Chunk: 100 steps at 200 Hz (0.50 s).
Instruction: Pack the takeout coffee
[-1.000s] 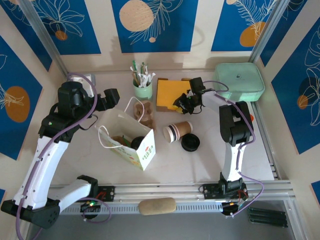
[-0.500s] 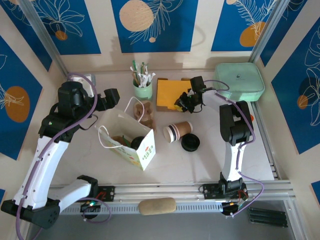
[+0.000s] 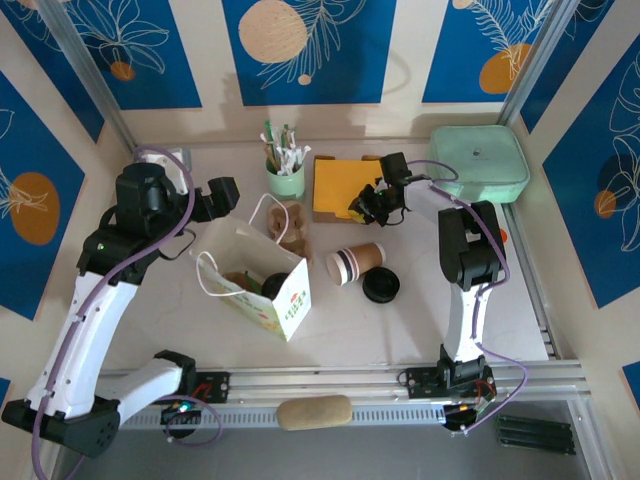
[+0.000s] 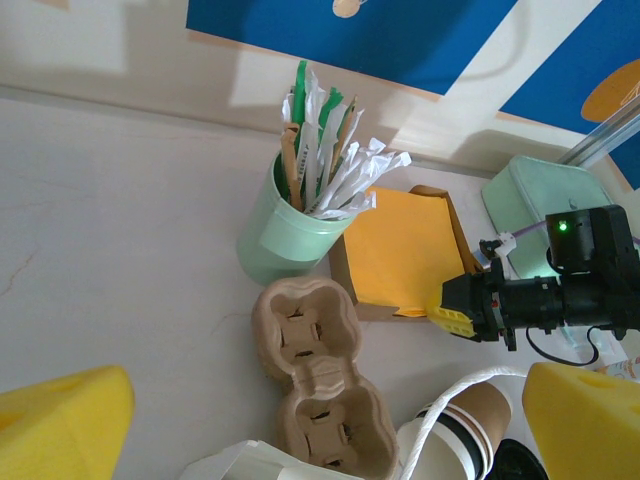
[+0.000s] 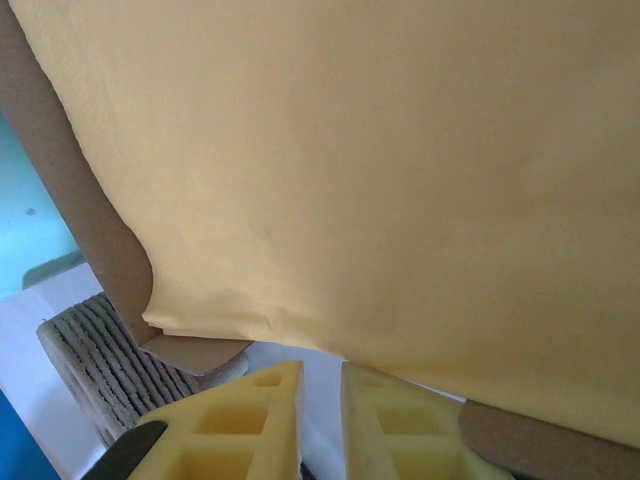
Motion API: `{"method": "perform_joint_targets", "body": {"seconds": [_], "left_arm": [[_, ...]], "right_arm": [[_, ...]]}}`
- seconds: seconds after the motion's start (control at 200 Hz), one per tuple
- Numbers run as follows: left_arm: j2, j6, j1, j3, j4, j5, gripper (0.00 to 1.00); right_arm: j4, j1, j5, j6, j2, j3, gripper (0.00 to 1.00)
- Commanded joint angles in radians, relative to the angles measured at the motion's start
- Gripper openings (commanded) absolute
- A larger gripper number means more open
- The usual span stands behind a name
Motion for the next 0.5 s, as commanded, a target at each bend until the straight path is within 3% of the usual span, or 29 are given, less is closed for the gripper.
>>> {"method": "perform_joint_targets", "body": {"seconds": [0.0, 0.495], "left_arm": [[-0.001, -0.002, 0.008, -0.004, 0.016, 0.015, 0.99], [-0.002, -0.002, 0.008, -0.001, 0.015, 0.013, 0.99]], "right_arm": [[0.003, -0.008, -0.001, 0.009, 0.017, -0.005, 0.2], [0.0, -0.015, 0.003, 0.013, 0.048, 0.013, 0.2]]}}
